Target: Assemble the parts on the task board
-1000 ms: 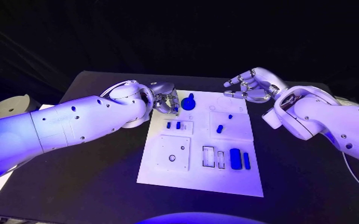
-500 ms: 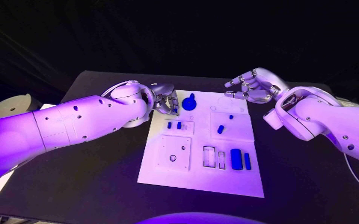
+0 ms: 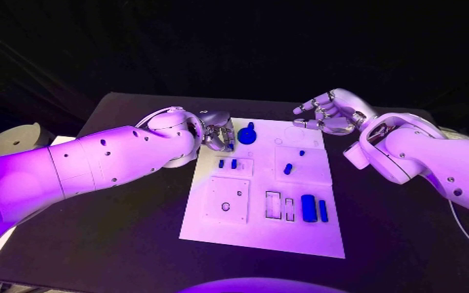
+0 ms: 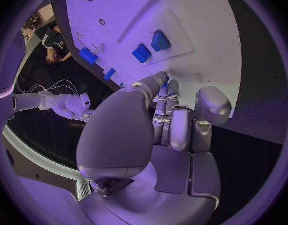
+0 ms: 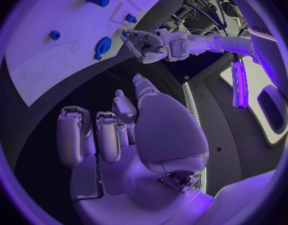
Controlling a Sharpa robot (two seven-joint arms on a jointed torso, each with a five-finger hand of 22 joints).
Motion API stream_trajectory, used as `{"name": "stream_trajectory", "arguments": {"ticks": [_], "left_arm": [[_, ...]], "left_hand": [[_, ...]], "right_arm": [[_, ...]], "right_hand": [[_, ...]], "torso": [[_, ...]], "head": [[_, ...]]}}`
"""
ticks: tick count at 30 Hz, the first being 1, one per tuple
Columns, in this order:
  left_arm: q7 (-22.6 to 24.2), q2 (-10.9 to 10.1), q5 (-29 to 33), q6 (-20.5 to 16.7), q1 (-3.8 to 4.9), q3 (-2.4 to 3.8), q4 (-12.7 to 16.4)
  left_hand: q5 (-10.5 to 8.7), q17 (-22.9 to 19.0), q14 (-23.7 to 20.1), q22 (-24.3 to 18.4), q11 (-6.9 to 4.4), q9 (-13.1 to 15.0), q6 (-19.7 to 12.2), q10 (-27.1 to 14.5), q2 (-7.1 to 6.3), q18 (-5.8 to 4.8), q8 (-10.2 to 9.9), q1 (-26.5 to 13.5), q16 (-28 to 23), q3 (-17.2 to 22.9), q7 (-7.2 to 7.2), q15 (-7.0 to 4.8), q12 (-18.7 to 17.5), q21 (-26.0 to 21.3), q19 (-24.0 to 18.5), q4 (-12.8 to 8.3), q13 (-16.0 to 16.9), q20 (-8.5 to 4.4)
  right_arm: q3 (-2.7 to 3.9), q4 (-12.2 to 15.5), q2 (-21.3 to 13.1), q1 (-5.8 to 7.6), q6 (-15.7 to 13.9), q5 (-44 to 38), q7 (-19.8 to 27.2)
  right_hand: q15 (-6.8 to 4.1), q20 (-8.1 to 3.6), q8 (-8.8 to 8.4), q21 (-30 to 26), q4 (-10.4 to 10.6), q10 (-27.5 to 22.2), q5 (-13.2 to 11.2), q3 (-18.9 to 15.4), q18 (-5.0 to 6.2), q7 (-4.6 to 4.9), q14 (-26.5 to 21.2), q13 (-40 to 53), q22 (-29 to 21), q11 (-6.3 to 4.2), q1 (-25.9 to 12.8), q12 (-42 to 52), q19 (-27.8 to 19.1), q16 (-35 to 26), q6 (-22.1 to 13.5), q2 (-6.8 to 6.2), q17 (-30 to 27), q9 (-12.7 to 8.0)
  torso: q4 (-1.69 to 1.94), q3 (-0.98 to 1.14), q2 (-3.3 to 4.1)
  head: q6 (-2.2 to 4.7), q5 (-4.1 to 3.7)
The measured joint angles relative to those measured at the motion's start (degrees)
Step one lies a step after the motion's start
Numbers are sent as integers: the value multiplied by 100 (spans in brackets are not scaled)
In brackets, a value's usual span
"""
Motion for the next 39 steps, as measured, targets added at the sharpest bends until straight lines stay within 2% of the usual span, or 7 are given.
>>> {"name": "stream_trajectory", "arguments": {"ticks": [17, 34, 37, 39], "left_arm": [[9, 104, -11, 59, -84, -6, -109], [19, 97, -25, 81, -92, -5, -103], [19, 96, -26, 81, -92, -5, -104], [19, 96, -26, 82, -93, -6, -108]], "left_hand": [[0, -8, 0, 8, -29, 0, 41, 52, 0, 1, 0, 0, 0, 29, 0, 0, -21, 0, 0, -30, 14, 0], [1, -8, 0, 27, -41, -13, 81, 82, -15, 1, -13, -15, 23, 46, -1, 0, -29, 0, 0, -47, 30, 0], [1, -9, 0, 32, -36, -14, 70, 77, -37, 0, -82, -44, 23, 47, 11, 0, -111, 0, 0, -47, 28, 0], [1, -26, 0, 33, 30, -52, -25, 11, -57, 0, -165, -105, 23, 51, 66, 0, -182, 0, 0, -52, 12, 0]], "right_arm": [[0, 5, -5, 0, 4, 0, 1], [0, 5, -7, 0, 7, 0, 2], [0, 4, -7, 0, 7, 0, 2], [0, 4, -7, -1, 8, 0, 2]], "right_hand": [[0, 0, 0, 0, 0, 0, 0, 0, 0, 0, 0, 0, 0, 0, 0, 0, 0, 0, 0, 0, 1, 0], [0, 0, 0, 0, 0, 0, 0, 0, 0, 0, 0, 0, 0, 0, 0, 0, 0, 0, 0, 0, 3, 0], [0, 0, 0, 0, 0, 0, 0, 0, 0, 0, 0, 0, 0, 0, 0, 0, 0, 0, 0, 0, 3, 0], [0, 0, 0, 0, 0, 0, 0, 0, 0, 0, 0, 0, 0, 0, 0, 0, 0, 0, 0, 0, 3, 0]], "torso": [[-4, -1, 2], [1, 0, -2], [1, 0, -2], [1, 0, -2]], "head": [[-25, -15], [-32, -10], [-32, -8], [-32, -5]]}}
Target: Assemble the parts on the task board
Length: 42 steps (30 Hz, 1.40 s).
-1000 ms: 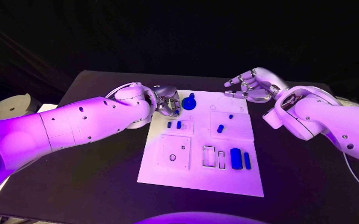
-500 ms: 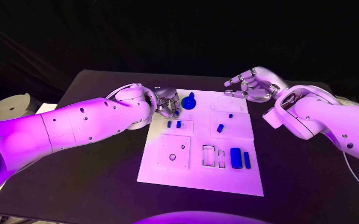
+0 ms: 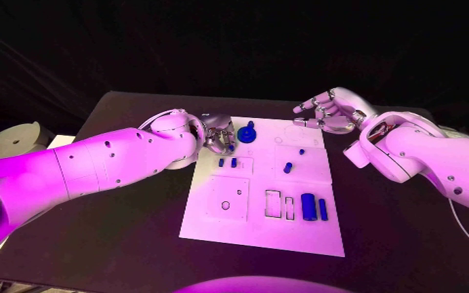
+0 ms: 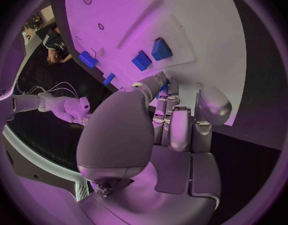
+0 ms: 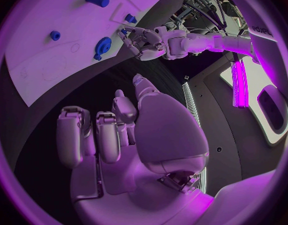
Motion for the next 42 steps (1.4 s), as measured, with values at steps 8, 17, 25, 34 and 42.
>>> {"name": "stream_trajectory", "arguments": {"ticks": [8, 17, 25, 34, 42], "left_arm": [[-8, 0, 0, 9, -3, -4, -32], [-10, 5, 1, 12, -3, -4, -44], [-15, -7, 2, 17, -3, -4, -44], [-27, -216, 4, 1, -3, -1, 28], [-22, -460, 104, -225, 6, 22, 105]], "left_hand": [[0, -59, 8, 4, 72, -48, -368, -136, -56, 0, -201, -53, 0, 51, 55, 54, -129, 0, -21, -18, -34, 21], [0, -67, 7, 4, 75, -48, -368, -139, -56, 1, -201, -53, 0, 51, 55, 54, -148, 0, -21, -18, -35, 21], [0, -77, -11, 3, 93, -38, -368, -160, -56, 1, -201, -53, 0, 62, 55, 73, -148, 0, -21, -29, -38, 21], [0, -170, -12, 3, 146, -48, -779, -424, -198, 1, -200, -130, 0, 90, 116, 114, -148, 0, -9, -61, -56, 74], [0, -186, -12, -8, 155, -45, -909, -465, -224, 1, -200, -143, 0, 41, 127, 114, -148, -31, -2, -74, -56, 84]], "right_arm": [[0, 0, 0, 0, 1, 0, 0], [0, 5, -2, 0, 2, 0, 1], [0, 2, -8, 0, 2, 0, 1], [0, -110, -18, 0, 14, -28, -35], [0, -260, -20, -1, 84, -315, -192]], "right_hand": [[0, 0, 0, 0, 0, 0, 0, 0, 0, 0, 0, 0, 0, 0, 0, 0, 0, 0, 0, 0, 0, 0], [0, 0, 0, 0, 0, 0, 0, 0, 0, 0, 0, 0, 0, 0, 0, 0, 0, 0, 0, 0, -1, 0], [0, 0, 0, -22, 0, 0, 0, 0, 0, 0, 0, -4, -8, 0, 0, 0, 0, -31, 0, 0, -1, 0], [0, -19, 0, -482, -24, -1012, 0, -24, 93, -23, 0, -1638, -732, 2, 68, -2331, -338, -376, -54, 68, -2, 0], [0, -10, 0, -766, 19, -1203, 0, 254, 181, 48, 0, -3304, -1109, 5, 371, -3960, -381, -668, 36, 66, -3, 3]], "torso": [[0, 3, 0], [-4, 3, -1], [-5, 1, -1], [-4, -3, -1], [-1, -3, -4]], "head": [[-7, 8], [-5, 15], [-3, 10], [-11, -18], [1, -37]]}}
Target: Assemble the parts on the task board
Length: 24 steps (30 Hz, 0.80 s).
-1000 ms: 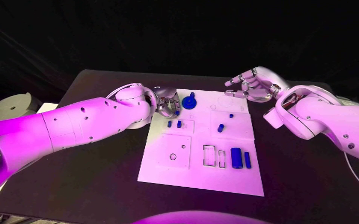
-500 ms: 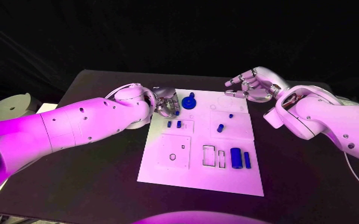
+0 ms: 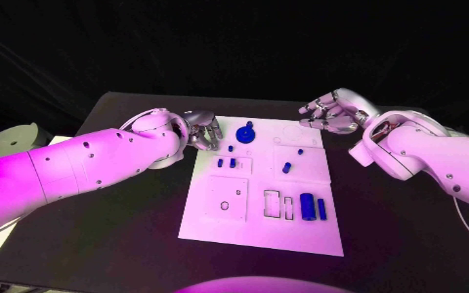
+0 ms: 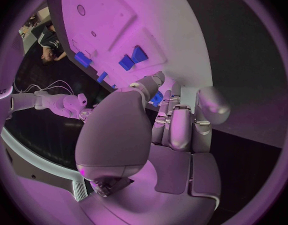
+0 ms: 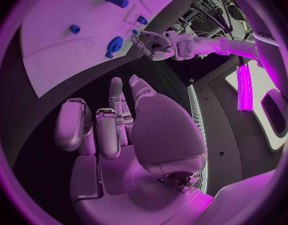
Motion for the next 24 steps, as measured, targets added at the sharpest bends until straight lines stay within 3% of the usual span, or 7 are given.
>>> {"name": "stream_trajectory", "arguments": {"ticks": [5, 8, 11, 15, 17, 22, 24], "left_arm": [[166, -125, 565, -421, 6, 4, 3], [478, -231, 1452, -757, 13, 5, 20], [936, -334, 2609, -1014, 17, 2, 94], [1779, -507, 4468, -1173, 20, -21, 353], [2104, -586, 5268, -1180, 19, -33, 477], [2725, -772, 7215, -1158, 12, -74, 747], [2892, -823, 7773, -1142, 9, -87, 838]], "left_hand": [[0, -50, 0, -28, -22, 57, 304, 148, 137, 0, 136, 92, 0, 103, 6, 0, 47, -36, -19, 15, 37, 19], [0, -63, 0, -136, -52, 74, 464, 239, 229, 0, 195, 102, 0, 207, -3, 0, 74, -189, -19, 20, 51, 19], [0, -642, -85, -654, -32, 76, 577, 260, 299, 13, 210, 96, -337, 286, 21, 32, 74, -853, -248, 2, 50, 48], [0, -1300, -373, -1226, -39, 49, 592, 267, 372, 135, 210, -13, -715, 235, 8, 40, 124, -1607, -560, 49, 55, 63], [0, -1433, -430, -1376, -55, 41, 599, 340, 360, 220, 210, -49, -793, 156, 4, 39, 186, -1805, -647, 63, 75, 70], [0, -1586, -503, -1564, -102, 39, 620, 474, 363, 221, 210, -107, -865, 21, -2, 8, 333, -2058, -717, 53, 130, 58], [0, -1615, -522, -1602, -103, 39, 627, 474, 370, 221, 210, -113, -866, 5, -9, -11, 355, -2107, -731, 37, 142, 44]], "right_arm": [[0, -22, 10, -16, 76, -468, -166], [0, 0, 15, -29, 125, -865, -281], [0, 49, 26, -44, 182, -1335, -418], [0, 134, 58, -75, 316, -2168, -694], [0, 171, 78, -91, 391, -2530, -821], [-20, 234, 141, -122, 599, -3339, -1114], [-31, 243, 175, -133, 685, -3609, -1210]], "right_hand": [[21, 19, 0, -54, -113, 0, -125, 347, 0, -22, -22, -694, -94, 42, 306, -601, -19, -92, 127, -14, 0, 14], [21, 19, 0, -78, -179, 6, -180, 541, 0, -27, -22, -1044, -98, 48, 387, -881, -19, -118, 195, -84, 0, 14], [21, 19, 0, -78, -227, 47, -272, 762, 0, -29, -21, -1441, -98, 88, 424, -1139, -19, -153, 312, -122, 0, 14], [43, 41, 0, -110, -258, 48, -571, 979, -1, -73, 1, -1781, -127, 89, 414, -1338, 3, -189, 401, -220, -1, 13], [43, 41, 0, -120, -257, 48, -684, 1061, -1, -107, 0, -1915, -165, 89, 391, -1409, 3, -240, 438, -256, -1, 13], [43, 72, 0, -254, -250, 31, -845, 1218, -1, -108, 0, -2184, -316, 72, 334, -1537, -28, -364, 458, -350, -1, 13], [43, 67, 0, -298, -241, 4, -869, 1283, 87, -113, 0, -2299, -391, 45, 313, -1560, -33, -426, 453, -389, -24, 6]], "torso": [[1, 0, 0], [-3, 1, 1], [-10, 5, 1], [-9, 5, 3], [-4, 4, 4], [1, 1, 5], [1, 1, 5]], "head": [[11, -3], [20, -15], [32, -34], [58, -94], [73, -149], [96, -288], [99, -326]]}}
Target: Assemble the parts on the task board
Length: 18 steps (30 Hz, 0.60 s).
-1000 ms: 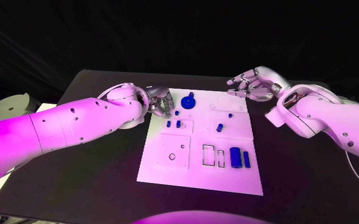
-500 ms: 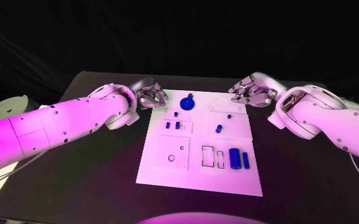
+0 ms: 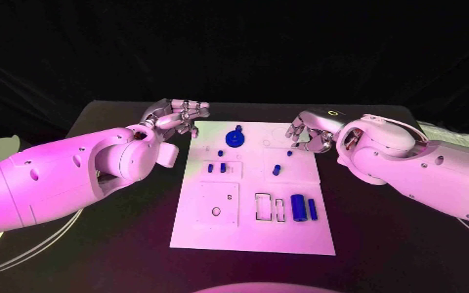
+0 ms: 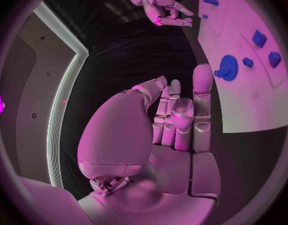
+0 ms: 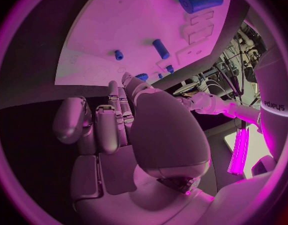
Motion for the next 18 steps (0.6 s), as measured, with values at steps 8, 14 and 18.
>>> {"name": "stream_trajectory", "arguments": {"ticks": [8, 14, 18], "left_arm": [[331, -65, 976, 70, -2, -15, 174], [445, -92, 1188, 102, -3, -17, 221], [492, -106, 1259, 114, -3, -17, 237]], "left_hand": [[0, -43, -21, -68, 0, 0, 0, 0, 16, -1, 0, -16, -23, -36, 0, 20, 18, -81, -26, -6, 11, 15], [0, -52, -21, -90, 0, 0, 0, 0, 16, -2, 0, -15, -23, -52, 0, 20, 44, -105, -46, -22, 14, -5], [0, -51, -21, -90, 0, 1, 0, 0, 16, -2, 0, -15, -23, -52, 0, 20, 44, -105, -46, -22, 17, -5]], "right_arm": [[-39, 18, 96, -68, 308, -605, -211], [-48, 4, 143, -108, 504, -800, -280], [-53, -46, 191, -147, 595, -876, -303]], "right_hand": [[0, -27, 0, -67, -8, -10, -48, 181, 1, -65, 0, -323, -85, -10, -42, -54, -27, -113, 29, -64, -137, -2], [0, -27, 0, -67, -17, -29, -55, 236, 1, -66, 0, -416, -89, -29, -42, -75, -27, -113, 29, -64, -156, -2], [0, -27, 0, -67, -8, -29, -55, 259, 1, -83, 0, -450, -95, -29, -62, -75, -27, -113, 46, -84, -168, -2]], "torso": [[-3, -2, 2], [-4, -2, 5], [0, -1, 6]], "head": [[-6, -48], [-20, -53], [-29, -57]]}}
